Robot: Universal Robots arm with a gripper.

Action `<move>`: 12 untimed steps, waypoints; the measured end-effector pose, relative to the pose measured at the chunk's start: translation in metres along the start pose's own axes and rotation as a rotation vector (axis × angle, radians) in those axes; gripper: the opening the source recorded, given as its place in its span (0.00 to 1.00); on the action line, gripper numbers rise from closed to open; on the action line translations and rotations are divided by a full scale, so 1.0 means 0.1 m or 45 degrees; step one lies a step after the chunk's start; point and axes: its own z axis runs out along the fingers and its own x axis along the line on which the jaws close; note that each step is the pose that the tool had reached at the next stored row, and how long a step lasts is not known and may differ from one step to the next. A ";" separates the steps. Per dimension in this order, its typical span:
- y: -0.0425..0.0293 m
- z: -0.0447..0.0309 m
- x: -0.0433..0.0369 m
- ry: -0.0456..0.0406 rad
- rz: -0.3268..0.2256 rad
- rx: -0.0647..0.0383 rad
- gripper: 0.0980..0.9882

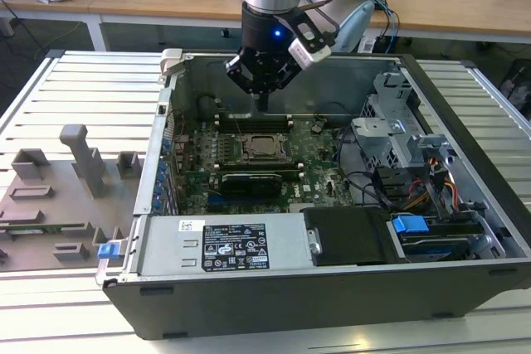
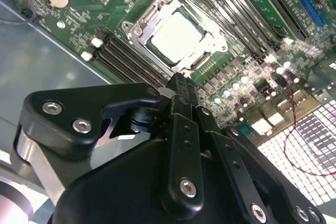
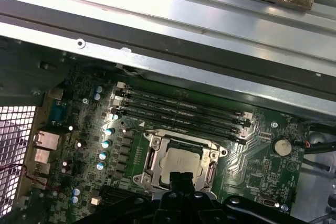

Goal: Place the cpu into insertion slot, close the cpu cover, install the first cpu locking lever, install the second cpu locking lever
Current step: 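Install the first cpu locking lever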

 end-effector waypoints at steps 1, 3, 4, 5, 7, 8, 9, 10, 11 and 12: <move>0.005 0.000 0.021 0.000 0.000 0.000 0.01; 0.017 0.000 0.071 0.000 0.000 0.000 0.01; 0.022 0.000 0.091 0.000 0.000 0.000 0.01; 0.028 0.000 0.117 0.000 0.000 0.000 0.01; 0.041 0.000 0.170 0.000 0.000 0.000 0.01; 0.051 0.000 0.210 0.000 0.000 0.000 0.01; 0.062 0.001 0.257 0.000 0.000 0.000 0.01; 0.075 0.001 0.303 0.000 0.000 0.000 0.01; 0.083 0.001 0.311 0.000 0.000 0.000 0.01; 0.091 0.002 0.314 0.000 0.000 0.000 0.01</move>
